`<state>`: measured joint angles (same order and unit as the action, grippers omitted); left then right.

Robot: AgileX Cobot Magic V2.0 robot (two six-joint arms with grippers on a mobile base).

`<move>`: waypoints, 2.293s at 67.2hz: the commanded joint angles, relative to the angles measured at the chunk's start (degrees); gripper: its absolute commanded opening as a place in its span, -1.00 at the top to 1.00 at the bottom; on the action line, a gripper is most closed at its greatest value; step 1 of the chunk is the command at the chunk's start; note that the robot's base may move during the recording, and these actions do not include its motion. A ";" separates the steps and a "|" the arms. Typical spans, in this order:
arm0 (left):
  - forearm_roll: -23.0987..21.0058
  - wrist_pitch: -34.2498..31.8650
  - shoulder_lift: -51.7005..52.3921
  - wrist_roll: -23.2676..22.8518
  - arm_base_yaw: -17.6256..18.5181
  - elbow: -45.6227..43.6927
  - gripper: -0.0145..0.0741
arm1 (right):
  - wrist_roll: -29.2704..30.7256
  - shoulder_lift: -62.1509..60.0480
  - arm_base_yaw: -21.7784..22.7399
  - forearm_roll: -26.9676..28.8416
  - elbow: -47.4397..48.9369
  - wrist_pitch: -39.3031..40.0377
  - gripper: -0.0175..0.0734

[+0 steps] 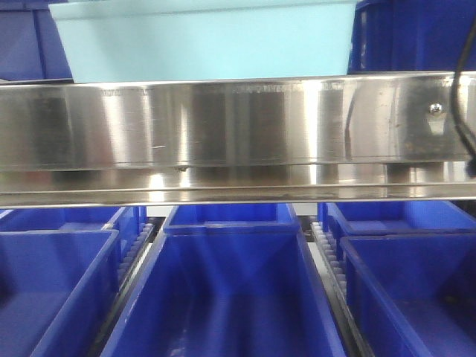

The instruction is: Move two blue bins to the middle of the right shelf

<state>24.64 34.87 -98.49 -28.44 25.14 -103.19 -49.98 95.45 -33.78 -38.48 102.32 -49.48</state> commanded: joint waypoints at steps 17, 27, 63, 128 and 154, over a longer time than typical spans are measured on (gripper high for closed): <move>1.77 -2.04 -0.77 -0.09 -2.30 -0.43 0.92 | -0.12 1.22 -0.02 -0.45 0.57 2.26 0.98; 0.89 -0.85 -0.77 -0.09 -3.79 -0.43 0.92 | -0.12 1.22 -0.02 1.62 0.57 0.02 0.98; -1.68 2.52 1.29 2.39 -1.95 1.73 0.92 | -0.12 1.43 -0.12 2.11 -0.98 -5.85 0.98; 0.14 -19.26 12.86 -3.28 -0.99 27.31 0.92 | -11.01 -3.09 -0.02 -11.51 -17.78 16.42 0.98; 1.89 -20.83 12.96 -3.28 -1.20 27.76 0.92 | -11.01 -2.40 -0.02 -11.87 -19.17 18.03 0.98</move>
<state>25.88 17.49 -86.62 -31.80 23.82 -75.33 -61.02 93.14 -33.69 -49.74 83.69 -34.12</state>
